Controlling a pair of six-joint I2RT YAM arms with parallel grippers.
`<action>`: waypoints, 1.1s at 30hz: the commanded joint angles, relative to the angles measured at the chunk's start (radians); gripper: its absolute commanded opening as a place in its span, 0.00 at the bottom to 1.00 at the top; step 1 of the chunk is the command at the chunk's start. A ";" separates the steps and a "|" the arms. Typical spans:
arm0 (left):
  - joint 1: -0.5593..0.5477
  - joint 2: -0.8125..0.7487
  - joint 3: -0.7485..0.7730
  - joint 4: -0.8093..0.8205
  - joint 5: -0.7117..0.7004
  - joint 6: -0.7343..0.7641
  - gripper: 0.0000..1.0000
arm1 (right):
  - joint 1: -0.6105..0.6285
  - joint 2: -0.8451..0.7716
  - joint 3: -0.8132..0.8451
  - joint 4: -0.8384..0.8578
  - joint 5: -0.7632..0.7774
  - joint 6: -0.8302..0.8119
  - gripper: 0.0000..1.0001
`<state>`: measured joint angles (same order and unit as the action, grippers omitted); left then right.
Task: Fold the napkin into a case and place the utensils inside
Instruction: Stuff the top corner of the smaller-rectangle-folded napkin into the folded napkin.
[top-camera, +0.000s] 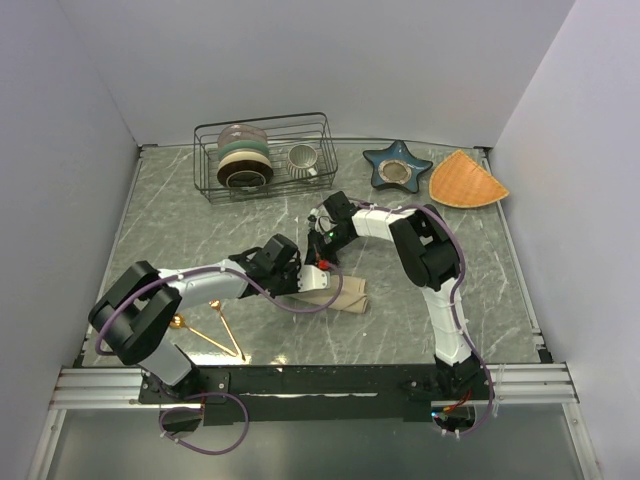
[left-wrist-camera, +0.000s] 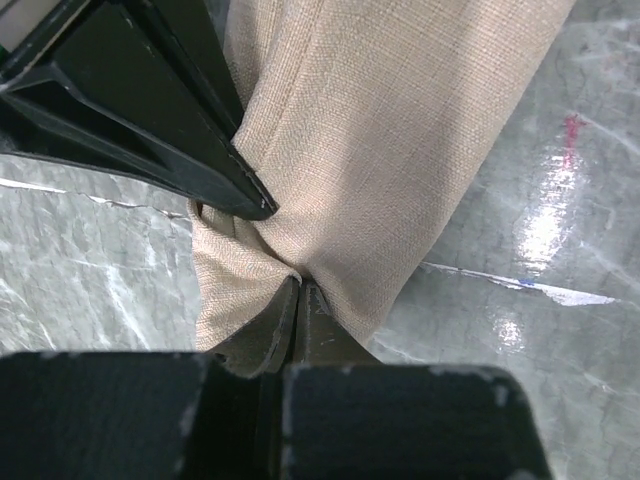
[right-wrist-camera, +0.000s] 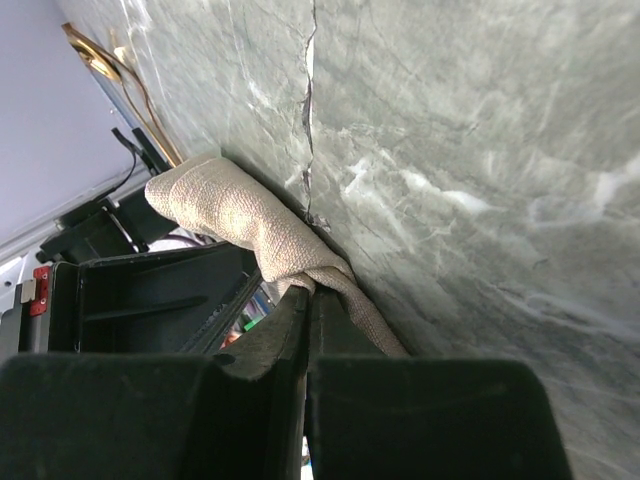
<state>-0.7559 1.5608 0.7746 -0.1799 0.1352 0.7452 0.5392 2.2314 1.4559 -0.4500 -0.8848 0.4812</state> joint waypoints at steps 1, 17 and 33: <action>0.012 0.099 -0.028 -0.104 0.113 0.023 0.01 | -0.008 -0.010 0.014 -0.001 0.139 -0.055 0.03; 0.046 0.128 -0.015 -0.101 0.142 0.034 0.01 | -0.117 -0.324 -0.109 -0.365 0.083 -0.403 0.56; 0.046 0.140 -0.008 -0.104 0.149 0.036 0.01 | -0.058 -0.348 -0.239 -0.276 0.122 -0.398 0.55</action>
<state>-0.7097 1.6100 0.8158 -0.1658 0.2367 0.7746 0.4610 1.8675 1.2072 -0.7540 -0.7910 0.1032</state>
